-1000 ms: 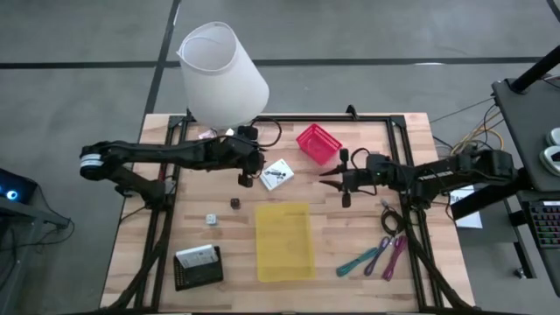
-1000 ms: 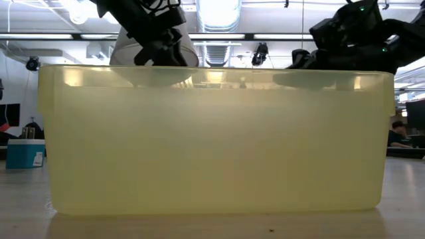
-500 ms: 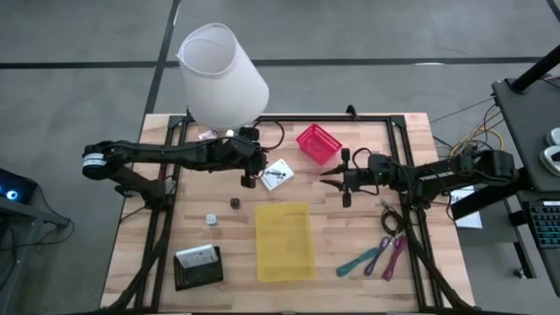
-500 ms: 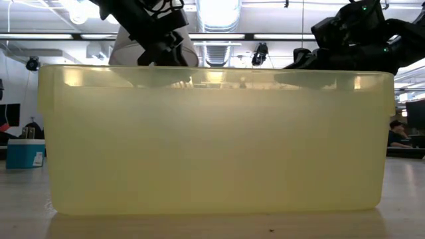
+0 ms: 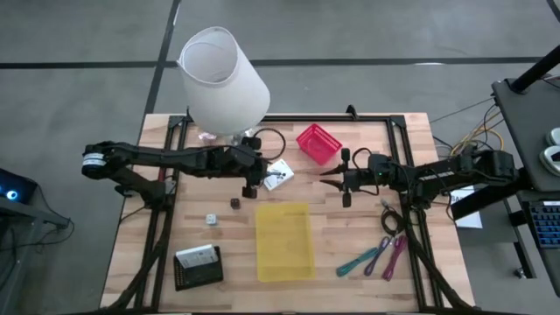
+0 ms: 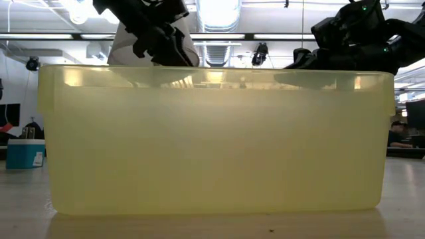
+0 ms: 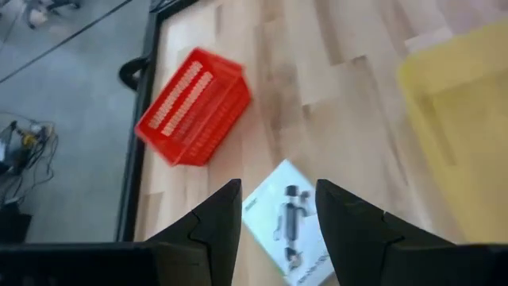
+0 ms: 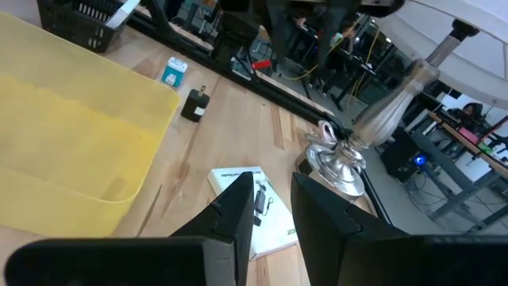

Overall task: Pick and place items into bin
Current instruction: Put the card reader box into the black bin

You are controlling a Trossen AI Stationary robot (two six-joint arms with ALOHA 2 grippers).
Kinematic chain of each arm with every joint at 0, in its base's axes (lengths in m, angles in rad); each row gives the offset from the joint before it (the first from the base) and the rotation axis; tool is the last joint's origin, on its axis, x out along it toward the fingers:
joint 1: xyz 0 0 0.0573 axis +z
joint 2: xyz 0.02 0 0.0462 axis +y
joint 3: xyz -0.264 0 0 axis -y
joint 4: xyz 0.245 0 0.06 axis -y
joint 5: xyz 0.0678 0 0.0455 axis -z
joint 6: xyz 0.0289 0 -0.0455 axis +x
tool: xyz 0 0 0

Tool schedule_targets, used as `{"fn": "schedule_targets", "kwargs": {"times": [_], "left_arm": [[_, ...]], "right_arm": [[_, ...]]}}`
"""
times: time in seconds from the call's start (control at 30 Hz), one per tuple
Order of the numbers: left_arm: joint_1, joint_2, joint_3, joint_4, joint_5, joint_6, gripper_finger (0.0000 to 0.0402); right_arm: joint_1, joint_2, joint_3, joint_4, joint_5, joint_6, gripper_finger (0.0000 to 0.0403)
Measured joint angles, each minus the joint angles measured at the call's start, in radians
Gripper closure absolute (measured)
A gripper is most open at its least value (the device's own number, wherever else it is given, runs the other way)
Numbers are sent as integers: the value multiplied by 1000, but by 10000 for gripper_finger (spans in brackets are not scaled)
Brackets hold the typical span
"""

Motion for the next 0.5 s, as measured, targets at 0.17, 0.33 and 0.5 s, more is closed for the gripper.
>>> {"fn": "schedule_targets", "kwargs": {"times": [0.17, 0.33, 0.5], "left_arm": [[-25, 0, 0, 17, 3, -73, 256], [-29, 20, 1, 60, 10, -180, 256], [-30, 103, 7, 73, 10, -181, 256]], "right_arm": [[-1, 0, 0, 0, 0, 0, 328], [-1, 0, 0, 0, 0, 0, 328], [0, 0, 0, 0, -1, 0, 328]]}}
